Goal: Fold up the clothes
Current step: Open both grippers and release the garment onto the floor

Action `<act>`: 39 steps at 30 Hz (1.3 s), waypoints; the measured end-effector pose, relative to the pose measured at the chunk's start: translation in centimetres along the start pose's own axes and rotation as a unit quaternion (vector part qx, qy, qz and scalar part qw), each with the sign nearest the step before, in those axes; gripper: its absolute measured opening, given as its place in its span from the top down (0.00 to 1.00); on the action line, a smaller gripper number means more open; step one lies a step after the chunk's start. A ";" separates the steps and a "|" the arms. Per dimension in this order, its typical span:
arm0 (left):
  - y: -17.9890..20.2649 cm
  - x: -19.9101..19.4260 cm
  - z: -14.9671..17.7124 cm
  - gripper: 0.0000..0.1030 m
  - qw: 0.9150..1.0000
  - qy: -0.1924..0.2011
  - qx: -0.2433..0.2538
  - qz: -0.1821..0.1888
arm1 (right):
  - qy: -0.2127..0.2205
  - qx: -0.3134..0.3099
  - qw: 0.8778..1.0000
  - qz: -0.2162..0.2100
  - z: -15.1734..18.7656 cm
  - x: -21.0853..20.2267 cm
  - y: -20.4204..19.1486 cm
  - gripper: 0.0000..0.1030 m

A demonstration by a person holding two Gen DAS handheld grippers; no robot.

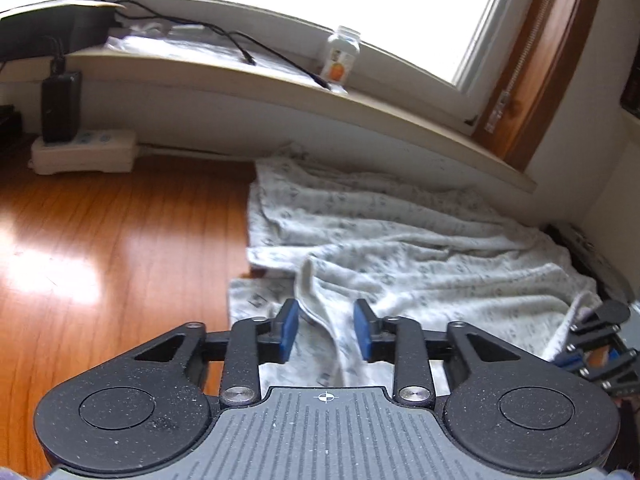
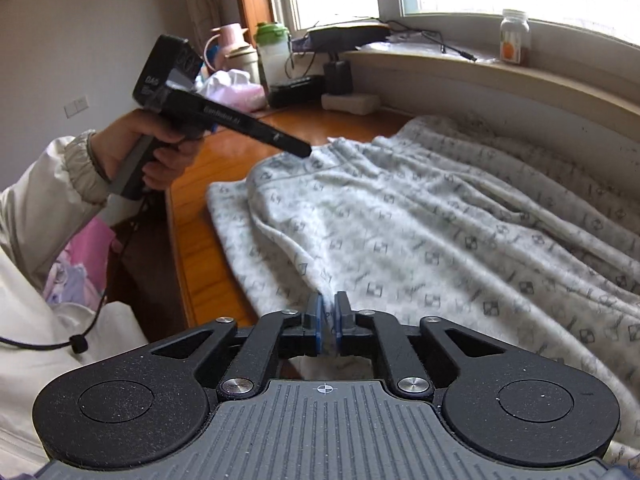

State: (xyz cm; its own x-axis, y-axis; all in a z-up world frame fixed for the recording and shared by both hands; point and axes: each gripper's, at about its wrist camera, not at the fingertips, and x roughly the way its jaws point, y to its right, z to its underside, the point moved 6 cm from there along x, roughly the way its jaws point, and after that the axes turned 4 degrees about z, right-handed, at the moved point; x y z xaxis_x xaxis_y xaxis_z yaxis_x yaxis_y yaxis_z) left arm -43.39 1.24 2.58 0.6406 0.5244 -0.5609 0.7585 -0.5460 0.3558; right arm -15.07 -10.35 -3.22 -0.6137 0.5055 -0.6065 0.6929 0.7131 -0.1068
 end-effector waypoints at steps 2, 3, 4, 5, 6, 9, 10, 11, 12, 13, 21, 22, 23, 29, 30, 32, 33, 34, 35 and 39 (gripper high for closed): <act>-0.1 0.0 -0.4 0.54 1.000 0.006 0.004 -0.009 | 0.005 -0.005 1.000 0.003 0.0 -0.6 -0.2 0.73; 0.1 0.3 -0.4 0.52 1.000 0.004 0.009 -0.009 | 0.007 -0.009 1.000 0.008 0.0 -0.9 -0.3 0.69; 0.2 0.6 -0.5 0.51 1.000 0.001 0.014 -0.008 | 0.008 -0.013 1.000 0.015 0.0 -1.2 -0.3 0.67; 0.3 0.9 -0.3 0.51 1.000 -0.003 0.019 -0.009 | 0.007 -0.014 1.000 0.020 0.1 -1.2 -0.2 0.63; 0.3 1.2 -0.1 0.51 1.000 -0.007 0.023 -0.010 | 0.006 -0.013 1.000 0.022 0.2 -1.1 -0.1 0.62; 0.5 2.0 0.6 0.51 0.999 -0.019 0.035 -0.012 | 0.002 -0.015 0.999 0.028 0.4 -0.5 0.0 0.62; 0.5 2.0 0.8 0.51 0.999 -0.019 0.037 -0.014 | 0.002 -0.020 0.999 0.030 0.4 -0.3 -0.1 0.62; 0.4 1.7 0.9 0.51 0.999 -0.019 0.035 -0.014 | 0.002 -0.025 0.999 0.031 0.5 0.0 -0.3 0.63; 0.4 1.1 1.2 0.50 0.999 -0.017 0.035 -0.013 | 0.001 -0.031 0.999 0.032 0.6 0.2 -0.5 0.63; 0.4 0.5 1.4 0.49 0.999 -0.015 0.035 -0.011 | 0.000 -0.035 0.999 0.034 0.7 0.3 -0.6 0.63; 1.3 -3.0 4.5 0.46 0.999 -0.015 0.027 0.035 | 0.013 -0.022 0.999 0.042 1.4 -0.2 0.5 0.63; 1.5 -2.8 4.8 0.48 0.999 -0.019 0.028 0.039 | 0.014 -0.018 0.999 0.043 1.4 -0.3 0.7 0.63; 1.6 -2.6 4.9 0.52 0.999 -0.018 0.034 0.034 | 0.016 -0.016 0.999 0.044 1.4 -0.3 0.8 0.63; 2.0 -3.2 4.0 0.96 0.999 0.000 0.043 0.006 | 0.024 -0.024 0.998 0.048 1.6 -0.6 0.5 0.83; 2.1 -3.8 3.7 0.96 0.999 0.000 0.043 0.015 | 0.027 -0.025 0.998 0.045 1.7 -0.9 0.4 0.97; 2.4 -4.9 3.7 0.95 0.999 -0.003 0.045 0.021 | 0.036 -0.027 0.998 0.036 1.7 -1.6 0.1 0.96; 2.4 -5.0 4.0 0.95 0.999 -0.012 0.048 0.017 | 0.037 -0.028 0.998 0.034 1.7 -1.9 0.0 0.96; 2.3 -5.2 4.4 0.92 0.998 -0.022 0.052 0.012 | 0.034 -0.027 0.999 0.032 1.9 -1.9 -0.2 0.96; 2.1 -5.0 4.9 0.88 0.998 -0.030 0.057 0.000 | 0.030 -0.026 0.999 0.031 2.0 -2.0 -0.3 0.92; 0.6 -4.7 5.2 0.76 0.998 -0.031 0.047 -0.026 | 0.025 -0.024 0.999 0.027 2.9 -2.6 -0.4 0.77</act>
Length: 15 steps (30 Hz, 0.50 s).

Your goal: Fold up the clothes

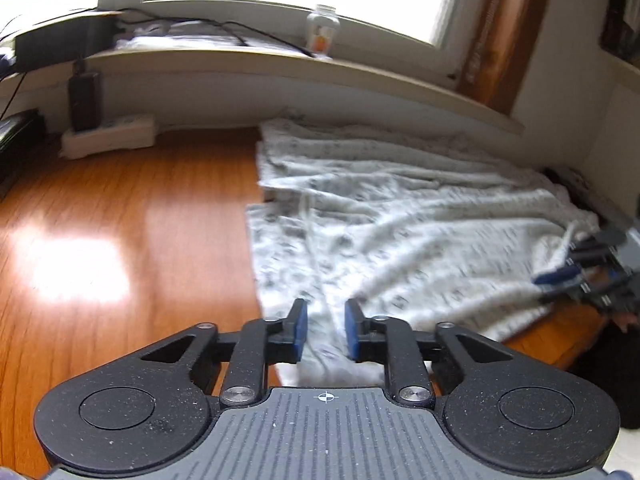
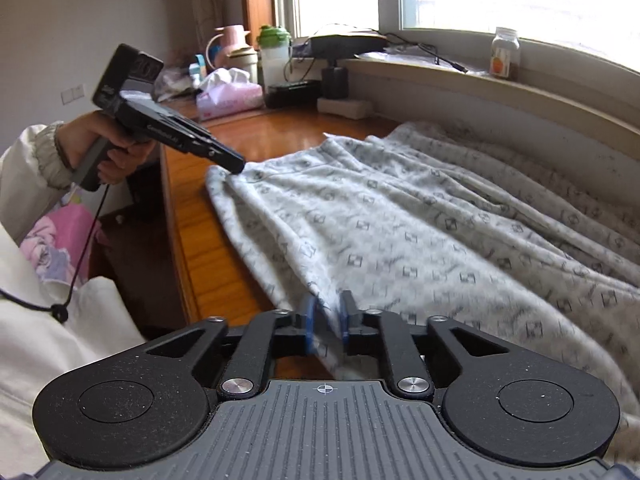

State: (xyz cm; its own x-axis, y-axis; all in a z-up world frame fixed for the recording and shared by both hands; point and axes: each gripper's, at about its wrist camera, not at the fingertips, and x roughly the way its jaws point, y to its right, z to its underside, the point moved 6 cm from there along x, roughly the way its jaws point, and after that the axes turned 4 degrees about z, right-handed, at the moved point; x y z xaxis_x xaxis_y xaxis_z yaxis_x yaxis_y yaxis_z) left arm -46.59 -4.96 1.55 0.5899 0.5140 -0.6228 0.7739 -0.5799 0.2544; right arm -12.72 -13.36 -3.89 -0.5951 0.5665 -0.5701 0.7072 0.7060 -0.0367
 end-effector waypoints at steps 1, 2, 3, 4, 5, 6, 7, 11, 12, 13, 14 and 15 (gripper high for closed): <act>-0.2 0.1 -0.4 0.71 1.000 0.006 -0.002 -0.003 | 0.001 0.003 1.000 0.000 0.1 -0.3 0.0 0.75; -0.2 0.1 -0.9 0.63 1.000 0.012 -0.001 -0.005 | 0.003 0.004 1.000 0.002 0.2 -0.6 0.2 0.72; -0.2 0.1 -1.4 0.59 1.000 0.019 0.001 -0.008 | 0.005 0.004 1.000 0.008 0.3 -1.1 0.4 0.69; 0.1 0.4 -2.1 0.54 1.000 0.023 0.003 -0.006 | 0.006 0.003 1.000 0.016 0.4 -1.7 0.6 0.67; 0.6 0.8 -2.7 0.50 1.000 0.026 0.008 -0.002 | 0.007 0.003 1.000 0.026 0.6 -2.4 1.0 0.62; 1.2 1.2 -3.4 0.49 0.999 0.030 0.013 0.001 | 0.007 0.006 0.999 0.036 0.9 -3.3 1.6 0.59; 2.0 1.7 -4.1 0.45 0.999 0.033 0.021 0.006 | 0.007 0.011 0.999 0.049 1.2 -4.2 2.3 0.58; 6.0 4.4 -6.6 0.42 0.997 0.033 0.058 0.034 | 0.004 0.042 0.993 0.111 3.2 -8.7 5.8 0.56; 7.2 5.2 -7.1 0.42 0.996 0.031 0.069 0.041 | 0.004 0.050 0.991 0.127 3.7 -9.8 6.8 0.56; 8.3 6.0 -7.5 0.42 0.995 0.029 0.077 0.048 | 0.003 0.058 0.988 0.144 4.3 -11.0 7.7 0.55; 9.5 6.9 -7.9 0.42 0.994 0.025 0.086 0.056 | 0.002 0.066 0.985 0.159 4.8 -12.1 8.6 0.55; 10.5 7.8 -8.1 0.42 0.993 0.022 0.093 0.064 | 0.001 0.073 0.982 0.172 5.4 -13.2 9.5 0.55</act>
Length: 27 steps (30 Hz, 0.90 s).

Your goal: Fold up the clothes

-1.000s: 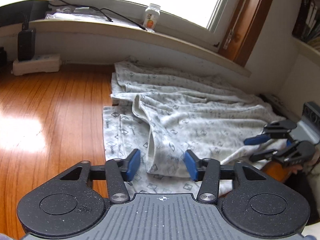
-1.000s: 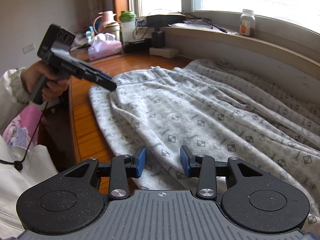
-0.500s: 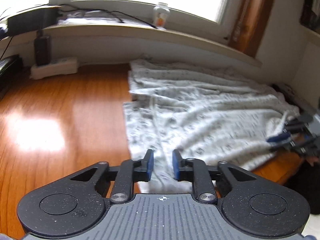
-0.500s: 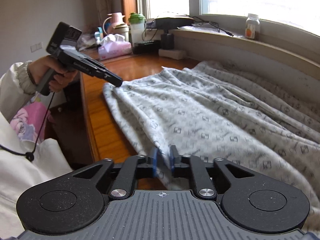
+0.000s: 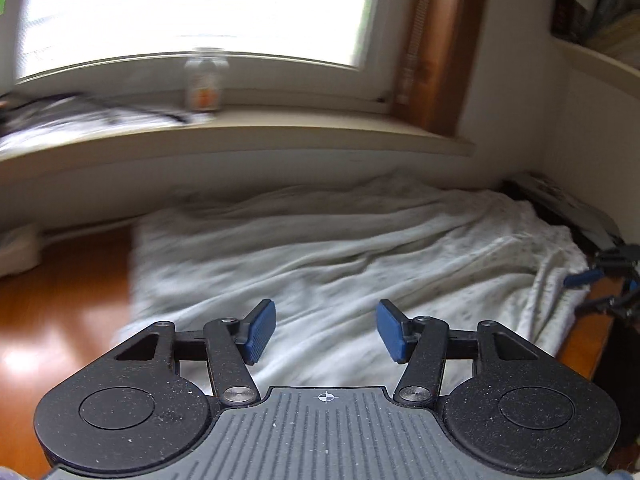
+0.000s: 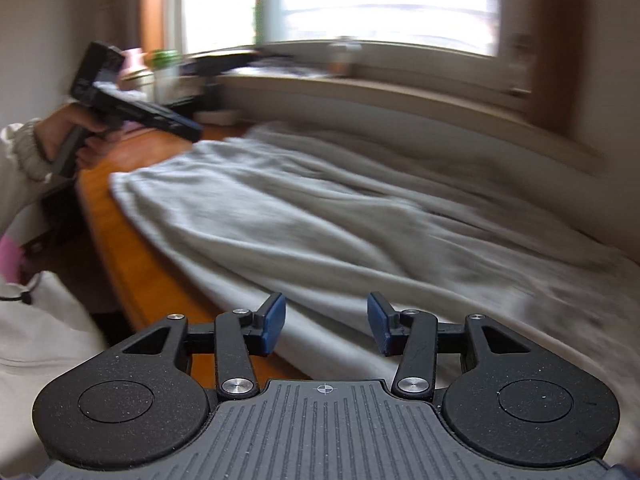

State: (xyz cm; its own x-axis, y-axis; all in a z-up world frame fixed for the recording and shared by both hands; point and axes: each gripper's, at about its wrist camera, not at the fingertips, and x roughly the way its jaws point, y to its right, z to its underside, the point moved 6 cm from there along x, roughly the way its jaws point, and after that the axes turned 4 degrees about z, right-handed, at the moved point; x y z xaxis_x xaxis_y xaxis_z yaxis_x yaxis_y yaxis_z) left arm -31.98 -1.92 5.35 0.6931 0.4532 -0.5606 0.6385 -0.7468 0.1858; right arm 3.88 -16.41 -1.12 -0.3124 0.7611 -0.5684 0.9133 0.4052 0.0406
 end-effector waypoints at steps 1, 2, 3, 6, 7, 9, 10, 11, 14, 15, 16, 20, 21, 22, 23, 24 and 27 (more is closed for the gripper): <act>0.8 1.0 -0.4 0.41 1.000 -0.003 0.007 0.008 | -0.001 0.006 1.000 0.014 0.4 -0.6 1.2 0.54; 1.7 2.1 -0.7 0.40 1.000 -0.007 0.014 0.016 | -0.002 0.013 1.000 0.026 0.7 -1.2 2.4 0.53; 2.6 3.1 -1.0 0.39 0.999 -0.010 0.021 0.026 | -0.003 0.019 0.999 0.037 1.0 -1.6 3.4 0.52; 5.2 6.2 -1.8 0.39 0.997 -0.019 0.043 0.059 | -0.009 0.032 0.997 0.066 1.6 -2.1 6.3 0.52; 6.2 7.2 -2.1 0.39 0.996 -0.022 0.051 0.073 | -0.013 0.034 0.997 0.073 1.7 -1.9 7.1 0.52; 8.1 9.2 -2.7 0.39 0.993 -0.031 0.065 0.096 | -0.021 0.036 0.996 0.083 1.7 -1.4 8.6 0.52; 9.0 10.1 -2.9 0.39 0.991 -0.035 0.073 0.103 | -0.025 0.036 0.995 0.086 1.7 -1.1 9.2 0.52; 10.0 11.1 -3.2 0.39 0.990 -0.038 0.082 0.110 | -0.030 0.035 0.995 0.088 1.6 -0.7 9.7 0.52; 12.3 13.5 -3.7 0.39 0.986 -0.049 0.102 0.125 | -0.047 0.032 0.994 0.089 1.4 0.5 10.5 0.52; 12.9 14.3 -3.9 0.39 0.985 -0.052 0.107 0.128 | -0.054 0.029 0.994 0.086 1.3 0.9 10.7 0.51; 13.2 14.8 -3.9 0.39 0.984 -0.055 0.110 0.129 | -0.062 0.024 0.994 0.083 1.4 1.3 10.8 0.49; 14.2 17.4 -4.1 0.39 0.981 -0.071 0.118 0.134 | -0.080 0.020 0.993 0.084 1.5 2.1 11.7 0.43; 14.4 17.7 -4.0 0.39 0.981 -0.073 0.120 0.137 | -0.082 0.021 0.993 0.084 1.5 2.1 12.0 0.40; 14.5 18.0 -4.0 0.39 0.980 -0.075 0.122 0.139 | -0.086 0.024 0.993 0.084 1.5 2.1 12.3 0.39; 14.7 18.4 -4.0 0.40 0.979 -0.078 0.124 0.144 | -0.090 0.027 0.992 0.081 1.6 2.2 12.6 0.38; 14.9 18.7 -3.9 0.41 0.977 -0.082 0.126 0.149 | -0.094 0.029 0.992 0.076 1.7 2.1 12.8 0.38; 15.4 19.4 -4.1 0.63 0.975 -0.087 0.127 0.162 | -0.103 0.031 0.992 0.061 2.0 1.8 13.0 0.65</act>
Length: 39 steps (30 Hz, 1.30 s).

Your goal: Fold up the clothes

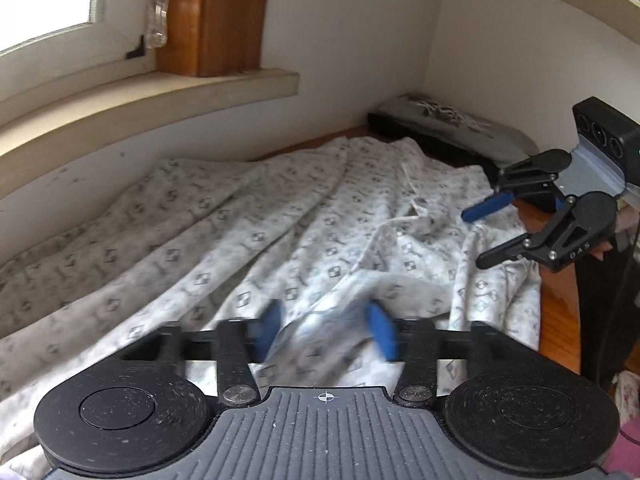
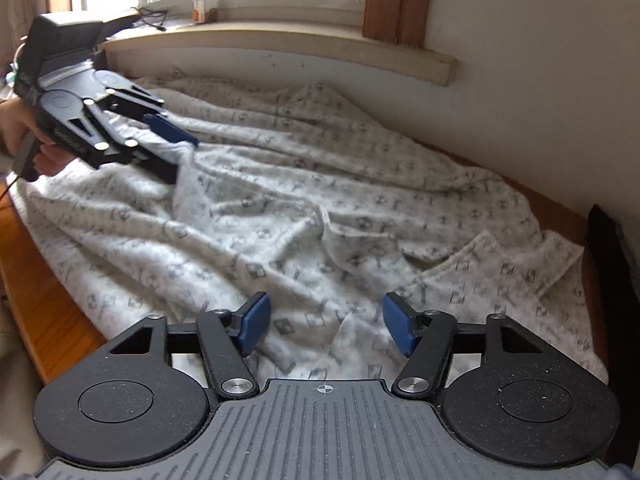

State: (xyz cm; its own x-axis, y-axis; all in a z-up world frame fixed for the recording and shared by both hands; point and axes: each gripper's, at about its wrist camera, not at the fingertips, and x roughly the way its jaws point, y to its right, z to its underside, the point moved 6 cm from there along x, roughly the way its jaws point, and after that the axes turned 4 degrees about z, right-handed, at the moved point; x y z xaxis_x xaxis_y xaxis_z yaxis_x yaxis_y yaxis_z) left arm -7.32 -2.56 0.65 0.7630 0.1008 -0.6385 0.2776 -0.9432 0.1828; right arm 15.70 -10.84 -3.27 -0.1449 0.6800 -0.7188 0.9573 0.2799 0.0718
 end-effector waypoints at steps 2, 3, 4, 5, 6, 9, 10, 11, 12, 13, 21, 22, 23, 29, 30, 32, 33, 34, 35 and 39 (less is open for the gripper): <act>-0.2 0.1 -0.4 0.97 1.000 0.007 -0.010 0.010 | 0.007 -0.009 1.000 -0.004 0.2 -0.9 0.1 0.94; -0.4 0.1 -0.6 0.97 1.000 0.013 -0.017 0.013 | 0.021 -0.015 1.000 -0.002 0.2 -1.7 0.2 0.94; -0.5 -0.3 -0.9 0.97 0.999 0.027 -0.027 0.011 | 0.041 -0.015 0.999 -0.003 0.2 -2.7 0.1 0.94; -0.8 -0.6 -1.2 0.97 0.998 0.041 -0.036 0.011 | 0.063 -0.012 0.998 -0.002 0.2 -4.0 0.2 0.94; -1.1 -0.9 -1.4 0.97 0.998 0.053 -0.045 0.007 | 0.083 -0.008 0.997 0.003 0.2 -5.3 0.3 0.94; -1.9 -0.4 -1.4 0.97 0.997 0.052 -0.061 -0.015 | 0.107 -0.004 0.994 0.004 1.3 -8.3 0.0 0.94; -2.1 -0.1 -1.3 0.96 0.997 0.047 -0.064 -0.021 | 0.103 -0.004 0.995 0.003 2.0 -8.7 -0.3 0.94; -2.2 0.4 -1.1 0.93 0.997 0.039 -0.066 -0.026 | 0.096 -0.006 0.995 0.002 2.7 -8.9 -0.7 0.94; -2.2 0.7 -0.9 0.92 0.997 0.032 -0.068 -0.028 | 0.086 -0.008 0.996 0.001 3.5 -8.9 -1.1 0.94; -2.3 1.0 -0.6 0.88 0.997 0.025 -0.070 -0.031 | 0.075 -0.010 0.997 0.003 4.2 -8.7 -1.5 0.94; -2.2 0.1 0.4 0.39 0.996 0.039 -0.034 -0.073 | 0.070 -0.027 0.996 0.046 6.3 -8.0 -3.1 0.58; -2.3 -0.1 0.6 0.38 0.996 0.040 -0.031 -0.076 | 0.072 -0.032 0.996 0.052 6.4 -7.9 -3.2 0.56; -2.3 -0.3 0.8 0.36 0.996 0.042 -0.028 -0.079 | 0.074 -0.036 0.995 0.057 6.5 -7.8 -3.3 0.55; -3.4 -0.1 2.2 0.30 0.996 0.034 -0.039 -0.072 | 0.075 -0.066 0.991 0.089 6.8 -6.3 -3.8 0.51; -3.5 -0.2 2.2 0.30 0.996 0.036 -0.041 -0.068 | 0.081 -0.063 0.990 0.095 6.6 -6.3 -3.7 0.53; -3.7 -0.2 2.3 0.30 0.996 0.038 -0.044 -0.064 | 0.096 -0.051 0.989 0.104 6.1 -6.3 -3.4 0.69; -3.7 -0.3 2.2 0.30 0.996 0.040 -0.044 -0.066 | 0.104 -0.045 0.987 0.111 5.8 -6.4 -3.1 0.91; -3.6 -0.4 2.2 0.30 0.996 0.042 -0.042 -0.072 | 0.115 -0.038 0.986 0.117 5.4 -6.6 -2.9 0.92; -3.3 -0.6 2.1 0.30 0.995 0.045 -0.039 -0.078 | 0.129 -0.030 0.984 0.122 5.0 -7.0 -2.8 0.91; -0.6 -2.2 1.1 0.30 0.995 0.069 -0.021 -0.073 | 0.145 -0.020 0.980 0.134 3.9 -7.0 -2.9 0.92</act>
State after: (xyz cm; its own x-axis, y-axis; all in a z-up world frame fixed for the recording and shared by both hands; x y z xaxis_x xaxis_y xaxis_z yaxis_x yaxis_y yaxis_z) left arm -9.82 -2.54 1.11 0.7849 0.2815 -0.5519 0.4137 -0.9013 0.1286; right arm 14.96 -19.07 -1.13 0.0401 0.8954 -0.4435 0.9610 0.0870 0.2625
